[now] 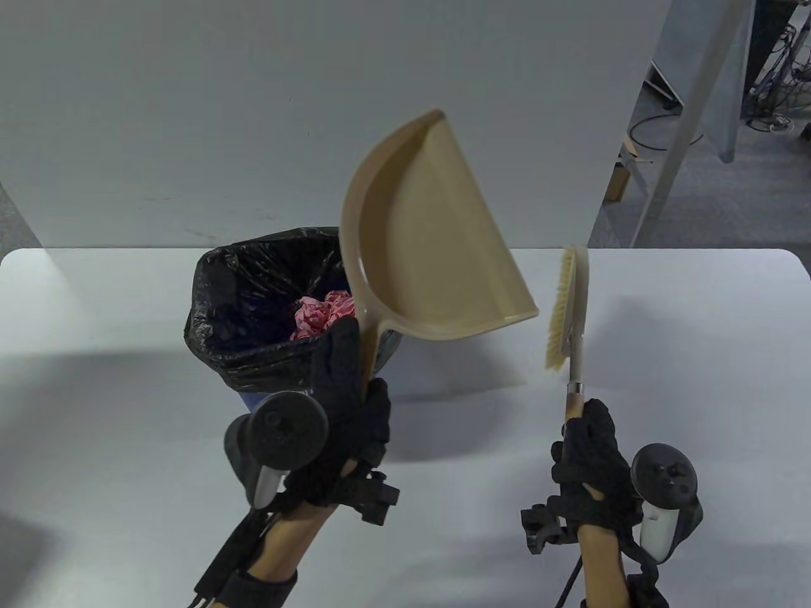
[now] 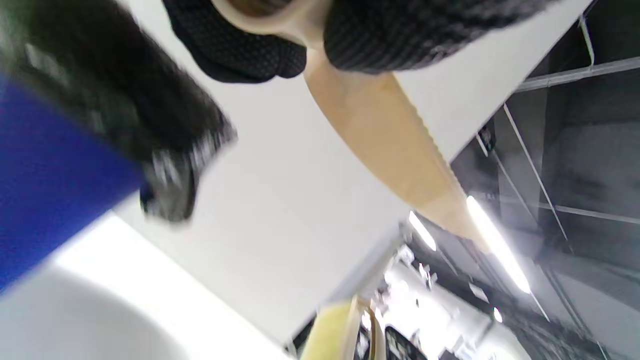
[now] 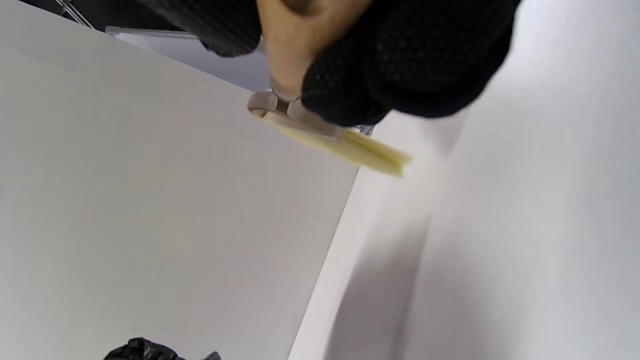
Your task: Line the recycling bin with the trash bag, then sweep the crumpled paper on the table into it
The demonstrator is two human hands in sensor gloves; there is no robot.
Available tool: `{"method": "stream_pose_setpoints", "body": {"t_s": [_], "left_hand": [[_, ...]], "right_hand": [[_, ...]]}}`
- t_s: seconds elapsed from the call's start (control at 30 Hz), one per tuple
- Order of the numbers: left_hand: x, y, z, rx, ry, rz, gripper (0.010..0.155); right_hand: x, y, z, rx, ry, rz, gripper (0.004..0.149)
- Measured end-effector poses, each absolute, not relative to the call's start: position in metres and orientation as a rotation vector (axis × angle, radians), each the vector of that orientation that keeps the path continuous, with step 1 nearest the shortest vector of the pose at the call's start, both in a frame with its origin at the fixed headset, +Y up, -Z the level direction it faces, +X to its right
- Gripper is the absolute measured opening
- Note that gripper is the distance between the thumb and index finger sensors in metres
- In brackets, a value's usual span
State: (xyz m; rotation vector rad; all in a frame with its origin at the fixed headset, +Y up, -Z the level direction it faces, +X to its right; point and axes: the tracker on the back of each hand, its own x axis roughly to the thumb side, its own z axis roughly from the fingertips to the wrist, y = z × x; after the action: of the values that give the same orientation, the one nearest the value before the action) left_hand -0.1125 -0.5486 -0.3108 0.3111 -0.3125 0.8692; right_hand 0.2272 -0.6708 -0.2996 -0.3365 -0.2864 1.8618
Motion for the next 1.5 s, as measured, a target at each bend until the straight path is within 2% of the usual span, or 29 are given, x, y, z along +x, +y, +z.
{"method": "stream_pose_setpoints", "body": {"t_s": [0.13,0.27,0.53,0.77,1.13,1.4,1.5], "left_hand": [[-0.070,-0.576,-0.328,0.213,-0.327,0.842,0.079],[-0.045,-0.608,-0.354,0.127,-0.263,0.782,0.079],[-0.027,-0.669,-0.391,-0.065,-0.165,0.742,0.079],[-0.021,-0.711,-0.401,-0.195,-0.146,0.698,0.079],[-0.015,-0.728,-0.408,-0.303,-0.158,0.649,0.080],[-0.019,-0.732,-0.414,-0.378,-0.143,0.727,0.084],[-0.016,-0.732,-0.413,-0.467,-0.194,0.824,0.088]], "right_hand": [[0.232,-0.669,-0.296,-0.367,-0.333,1.866,0.063],[0.235,-0.668,-0.293,-0.400,-0.360,1.856,0.063],[0.231,-0.667,-0.294,-0.381,-0.377,1.902,0.062],[0.228,-0.666,-0.294,-0.370,-0.383,1.927,0.061],[0.221,-0.669,-0.296,-0.354,-0.358,1.963,0.061],[0.220,-0.668,-0.296,-0.348,-0.348,1.957,0.061],[0.220,-0.668,-0.296,-0.344,-0.344,1.959,0.061]]}}
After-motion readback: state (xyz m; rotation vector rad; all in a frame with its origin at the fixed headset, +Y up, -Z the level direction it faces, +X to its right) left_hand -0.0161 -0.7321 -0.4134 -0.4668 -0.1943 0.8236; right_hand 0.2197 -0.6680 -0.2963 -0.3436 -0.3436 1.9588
